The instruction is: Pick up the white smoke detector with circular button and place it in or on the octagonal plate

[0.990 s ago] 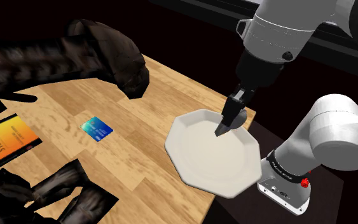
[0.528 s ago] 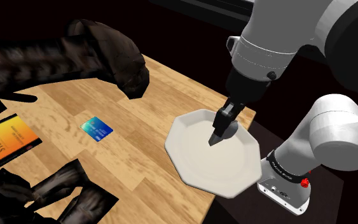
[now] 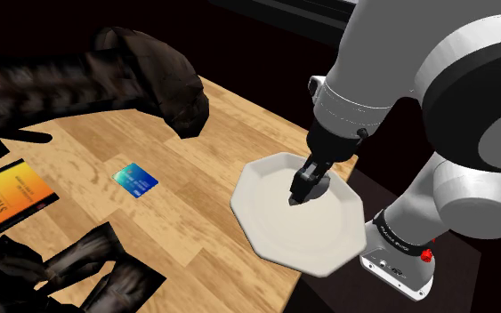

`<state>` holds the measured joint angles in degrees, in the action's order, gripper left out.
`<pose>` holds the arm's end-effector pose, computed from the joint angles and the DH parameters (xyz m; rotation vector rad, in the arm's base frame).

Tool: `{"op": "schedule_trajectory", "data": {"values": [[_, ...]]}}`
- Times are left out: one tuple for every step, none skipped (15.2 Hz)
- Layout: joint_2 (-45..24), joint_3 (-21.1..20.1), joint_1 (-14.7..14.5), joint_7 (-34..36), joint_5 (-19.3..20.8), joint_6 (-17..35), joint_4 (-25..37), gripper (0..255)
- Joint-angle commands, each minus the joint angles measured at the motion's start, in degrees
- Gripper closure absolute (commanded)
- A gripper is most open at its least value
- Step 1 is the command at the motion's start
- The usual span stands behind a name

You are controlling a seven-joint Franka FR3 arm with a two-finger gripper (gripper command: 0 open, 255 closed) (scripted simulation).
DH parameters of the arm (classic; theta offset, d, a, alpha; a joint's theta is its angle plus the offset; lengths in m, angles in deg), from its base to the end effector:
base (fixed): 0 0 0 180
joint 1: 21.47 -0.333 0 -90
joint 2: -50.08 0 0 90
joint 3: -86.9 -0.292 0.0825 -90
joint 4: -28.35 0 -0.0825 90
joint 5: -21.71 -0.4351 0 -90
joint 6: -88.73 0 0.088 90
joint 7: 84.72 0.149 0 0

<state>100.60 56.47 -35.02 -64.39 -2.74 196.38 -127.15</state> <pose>0.2711 0.2619 0.3647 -3.1336 -0.1609 0.0015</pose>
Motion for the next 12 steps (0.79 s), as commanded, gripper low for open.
{"op": "schedule_trajectory", "data": {"values": [[-0.44,-0.59,-0.09,-0.09,-0.38,1.25,-1.37,255],[-0.43,-0.59,-0.09,-0.09,-0.38,1.24,-1.37,255],[-0.44,-0.59,-0.09,-0.09,-0.38,1.25,-1.37,255],[-0.44,-0.59,-0.09,-0.09,-0.38,1.25,-1.37,255],[-0.44,-0.60,-0.09,-0.09,-0.39,1.25,-1.37,255],[-0.44,-0.60,-0.09,-0.09,-0.39,1.25,-1.37,255],[-0.44,-0.59,-0.09,-0.09,-0.39,1.25,-1.37,255],[-0.44,-0.59,-0.09,-0.09,-0.38,1.25,-1.37,255],[-0.48,-0.60,-0.07,-0.09,-0.37,1.26,-1.33,0],[-0.43,-0.57,-0.08,-0.13,-0.37,1.26,-1.40,0],[-0.38,-0.55,-0.10,-0.09,-0.35,1.16,-1.35,0],[-0.39,-0.56,-0.10,-0.08,-0.36,1.18,-1.34,0]]}}
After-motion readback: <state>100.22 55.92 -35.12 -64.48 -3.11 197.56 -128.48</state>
